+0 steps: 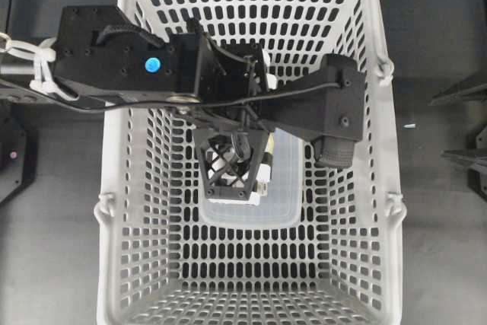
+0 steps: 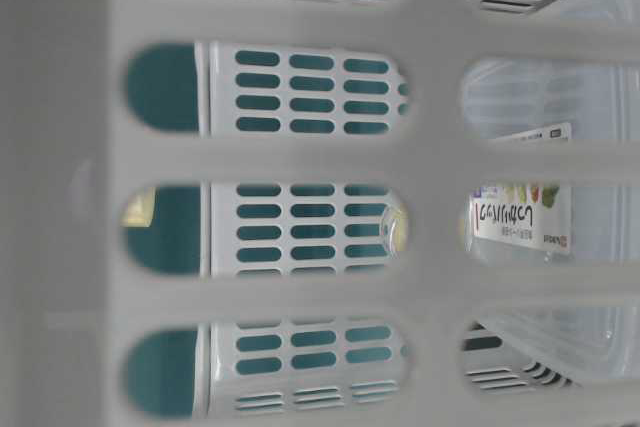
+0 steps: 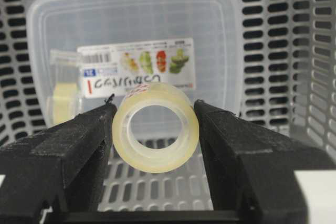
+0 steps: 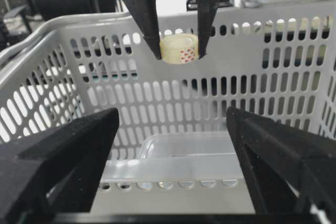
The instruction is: Pick up the cellophane tape from the shopping basket with the left arm.
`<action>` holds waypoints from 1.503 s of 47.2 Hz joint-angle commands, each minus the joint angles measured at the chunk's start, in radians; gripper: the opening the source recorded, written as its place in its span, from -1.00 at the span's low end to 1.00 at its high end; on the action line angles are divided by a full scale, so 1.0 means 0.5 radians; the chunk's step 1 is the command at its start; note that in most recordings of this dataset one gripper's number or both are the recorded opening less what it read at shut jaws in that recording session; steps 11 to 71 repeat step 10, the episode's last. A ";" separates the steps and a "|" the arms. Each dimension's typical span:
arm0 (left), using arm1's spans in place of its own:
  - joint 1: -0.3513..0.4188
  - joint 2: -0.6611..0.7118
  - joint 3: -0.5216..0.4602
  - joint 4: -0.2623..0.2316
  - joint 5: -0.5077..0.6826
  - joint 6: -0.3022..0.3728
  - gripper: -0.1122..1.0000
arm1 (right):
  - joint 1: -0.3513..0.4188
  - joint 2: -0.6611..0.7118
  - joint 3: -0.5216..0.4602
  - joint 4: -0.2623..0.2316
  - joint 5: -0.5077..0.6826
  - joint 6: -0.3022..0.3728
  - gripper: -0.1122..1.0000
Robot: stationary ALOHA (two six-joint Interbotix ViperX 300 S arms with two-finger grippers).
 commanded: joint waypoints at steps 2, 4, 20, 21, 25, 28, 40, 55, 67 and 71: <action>-0.006 -0.077 -0.015 0.006 -0.006 0.006 0.10 | 0.006 0.012 -0.015 0.006 -0.012 0.003 0.63; -0.009 -0.080 -0.015 0.009 -0.006 0.006 0.10 | 0.006 0.012 -0.015 0.006 -0.012 0.003 0.63; -0.009 -0.077 -0.015 0.006 -0.006 0.006 0.10 | 0.006 0.012 -0.015 0.006 -0.015 0.003 0.63; -0.009 -0.077 -0.015 0.006 -0.006 0.006 0.10 | 0.006 0.012 -0.015 0.006 -0.015 0.003 0.63; -0.009 -0.077 -0.015 0.006 -0.006 0.006 0.10 | 0.006 0.012 -0.015 0.006 -0.015 0.003 0.63; -0.009 -0.077 -0.015 0.006 -0.006 0.006 0.10 | 0.006 0.012 -0.015 0.006 -0.015 0.003 0.63; -0.009 -0.077 -0.015 0.006 -0.006 0.006 0.10 | 0.006 0.012 -0.015 0.006 -0.015 0.003 0.63; -0.009 -0.077 -0.015 0.006 -0.006 0.006 0.10 | 0.006 0.012 -0.015 0.006 -0.015 0.003 0.63; -0.009 -0.077 -0.015 0.006 -0.006 0.006 0.10 | 0.006 0.012 -0.015 0.006 -0.015 0.003 0.63; -0.009 -0.077 -0.015 0.006 -0.006 0.006 0.10 | 0.006 0.012 -0.015 0.006 -0.015 0.003 0.63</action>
